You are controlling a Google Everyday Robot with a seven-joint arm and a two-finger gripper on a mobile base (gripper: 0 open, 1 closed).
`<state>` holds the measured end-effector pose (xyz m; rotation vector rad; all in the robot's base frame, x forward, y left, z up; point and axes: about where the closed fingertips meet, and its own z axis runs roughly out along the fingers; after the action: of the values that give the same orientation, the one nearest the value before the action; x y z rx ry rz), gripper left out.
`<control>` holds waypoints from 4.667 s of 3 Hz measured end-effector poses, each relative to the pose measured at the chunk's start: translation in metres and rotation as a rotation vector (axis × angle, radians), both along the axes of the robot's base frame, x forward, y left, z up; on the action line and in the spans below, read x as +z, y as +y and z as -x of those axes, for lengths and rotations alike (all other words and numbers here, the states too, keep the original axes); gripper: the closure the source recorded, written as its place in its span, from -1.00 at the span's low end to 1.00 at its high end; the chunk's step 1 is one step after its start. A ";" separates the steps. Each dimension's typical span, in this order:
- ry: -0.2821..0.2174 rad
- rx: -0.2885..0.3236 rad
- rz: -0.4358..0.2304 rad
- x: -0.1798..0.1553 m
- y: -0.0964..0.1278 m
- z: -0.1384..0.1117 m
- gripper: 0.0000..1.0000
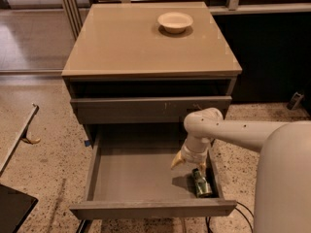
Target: Pick green can from middle drawer and place on counter
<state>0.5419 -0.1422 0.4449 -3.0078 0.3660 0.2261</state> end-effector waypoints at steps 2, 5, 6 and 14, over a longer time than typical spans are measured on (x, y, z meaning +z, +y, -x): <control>0.008 0.001 0.020 -0.014 -0.013 -0.012 -0.64; 0.071 -0.019 0.005 -0.050 -0.030 -0.016 -0.64; 0.094 -0.020 0.003 -0.060 -0.034 -0.013 -0.50; -0.153 0.056 -0.326 0.174 0.007 0.020 1.00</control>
Offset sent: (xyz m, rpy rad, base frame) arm 0.0222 -0.0205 -0.0187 -0.0264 0.0054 -0.0023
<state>0.5223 -0.1353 0.6187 -2.6930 0.2076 0.0522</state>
